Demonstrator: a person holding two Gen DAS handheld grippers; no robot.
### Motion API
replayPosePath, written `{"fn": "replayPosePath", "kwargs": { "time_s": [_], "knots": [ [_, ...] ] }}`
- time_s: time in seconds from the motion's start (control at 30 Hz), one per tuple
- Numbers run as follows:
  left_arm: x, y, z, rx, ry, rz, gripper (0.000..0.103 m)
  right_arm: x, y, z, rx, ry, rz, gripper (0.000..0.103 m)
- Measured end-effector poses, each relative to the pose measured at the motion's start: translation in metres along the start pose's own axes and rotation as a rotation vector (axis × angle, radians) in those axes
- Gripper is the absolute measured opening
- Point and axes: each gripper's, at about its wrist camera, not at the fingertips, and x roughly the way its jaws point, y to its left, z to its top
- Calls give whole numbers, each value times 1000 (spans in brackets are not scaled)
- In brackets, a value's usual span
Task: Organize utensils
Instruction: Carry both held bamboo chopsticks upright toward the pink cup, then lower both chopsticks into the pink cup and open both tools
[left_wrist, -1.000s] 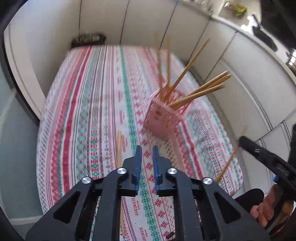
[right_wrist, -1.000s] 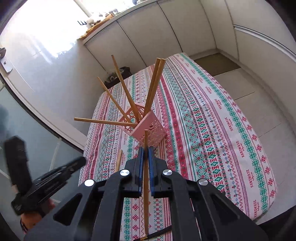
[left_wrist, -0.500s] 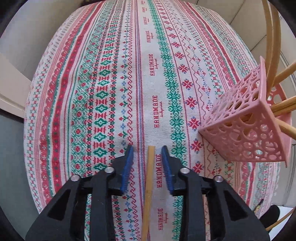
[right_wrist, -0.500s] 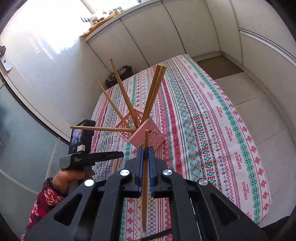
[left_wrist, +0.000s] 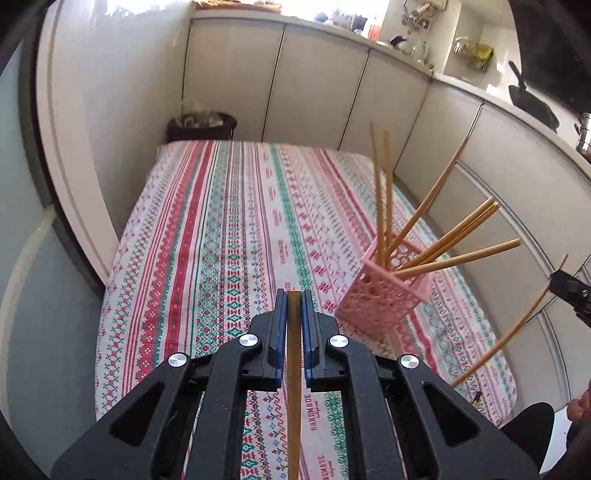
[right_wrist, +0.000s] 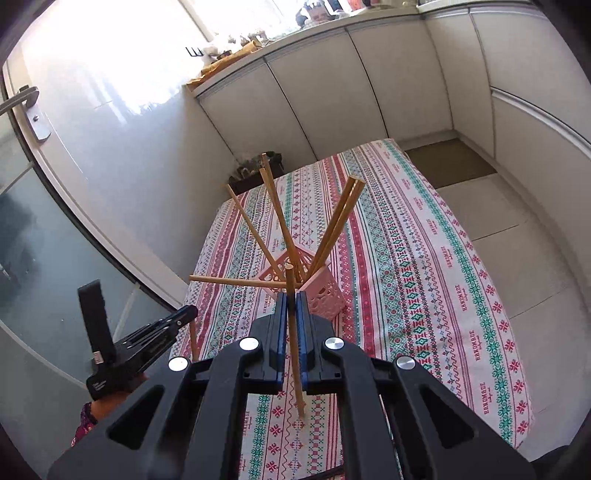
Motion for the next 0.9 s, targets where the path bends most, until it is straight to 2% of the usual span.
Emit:
{"fn": "replayPosePath", "kwargs": {
  "time_s": [0.13, 0.3, 0.47, 0.7, 0.9],
  "knots": [
    [-35, -20, 8, 28, -92, -10, 7, -8, 5, 4, -3, -11, 2, 5],
    [-65, -43, 21, 51, -165, -31, 6, -20, 4, 13, -1, -30, 2, 5],
    [-87, -65, 27, 105, -193, -40, 6, -33, -1, 22, 4, -51, 4, 5],
    [-100, -88, 37, 156, -192, -31, 6, -50, -8, 32, 8, -67, 2, 6],
    [-119, -107, 52, 182, -239, -45, 6, -70, -6, 45, -23, -102, -15, 6]
  ]
}}
